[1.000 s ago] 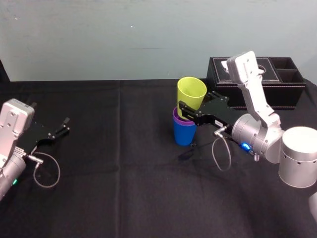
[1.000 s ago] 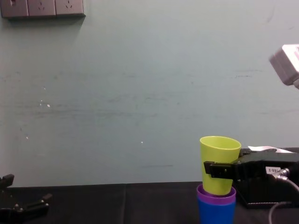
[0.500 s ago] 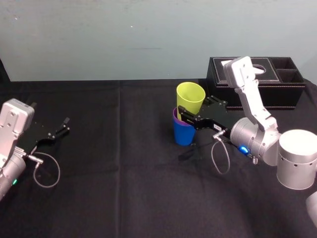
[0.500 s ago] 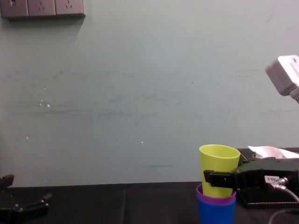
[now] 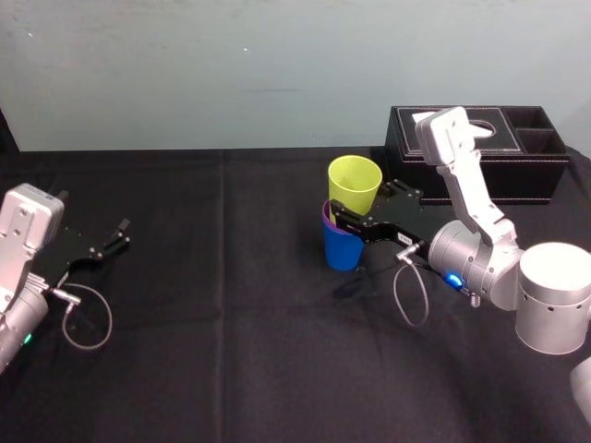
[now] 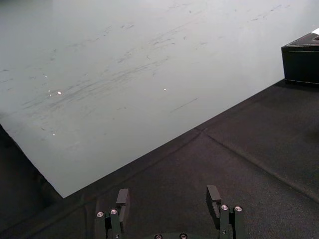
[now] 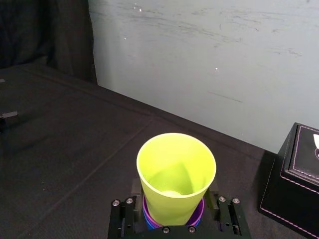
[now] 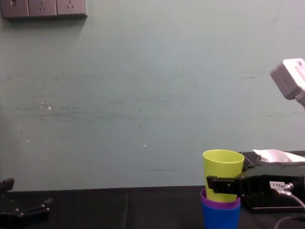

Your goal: Stack the three plastic cups sequentially using one hand.

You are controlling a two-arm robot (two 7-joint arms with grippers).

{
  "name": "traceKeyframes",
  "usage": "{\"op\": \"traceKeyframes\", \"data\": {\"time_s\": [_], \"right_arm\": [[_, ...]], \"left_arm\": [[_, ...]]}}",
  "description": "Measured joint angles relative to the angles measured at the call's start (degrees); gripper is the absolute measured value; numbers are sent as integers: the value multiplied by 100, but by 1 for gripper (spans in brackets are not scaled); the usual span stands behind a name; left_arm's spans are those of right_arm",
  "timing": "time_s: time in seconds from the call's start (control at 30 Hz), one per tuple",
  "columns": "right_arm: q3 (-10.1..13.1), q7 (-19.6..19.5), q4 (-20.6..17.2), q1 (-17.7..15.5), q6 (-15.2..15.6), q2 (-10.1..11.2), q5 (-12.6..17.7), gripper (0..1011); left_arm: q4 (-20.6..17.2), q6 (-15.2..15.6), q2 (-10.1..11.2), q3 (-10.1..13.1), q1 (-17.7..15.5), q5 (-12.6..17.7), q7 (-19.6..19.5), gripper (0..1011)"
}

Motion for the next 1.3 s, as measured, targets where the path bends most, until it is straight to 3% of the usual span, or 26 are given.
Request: {"op": "traceKeyframes", "data": {"time_s": [0.33, 0.93, 1.1, 1.3], "right_arm": [[5, -1, -6, 0, 1, 2, 4, 1003], [9, -10, -14, -3, 4, 2, 7, 1002], [141, -58, -229, -157, -41, 42, 51, 1002], [475, -139, -639, -545, -203, 192, 207, 1002]], "left_arm": [[0, 0, 0, 0, 0, 0, 0, 1010], [0, 0, 0, 0, 0, 0, 0, 1010], [0, 0, 0, 1, 0, 0, 0, 1010], [0, 0, 0, 0, 0, 0, 0, 1010]]}}
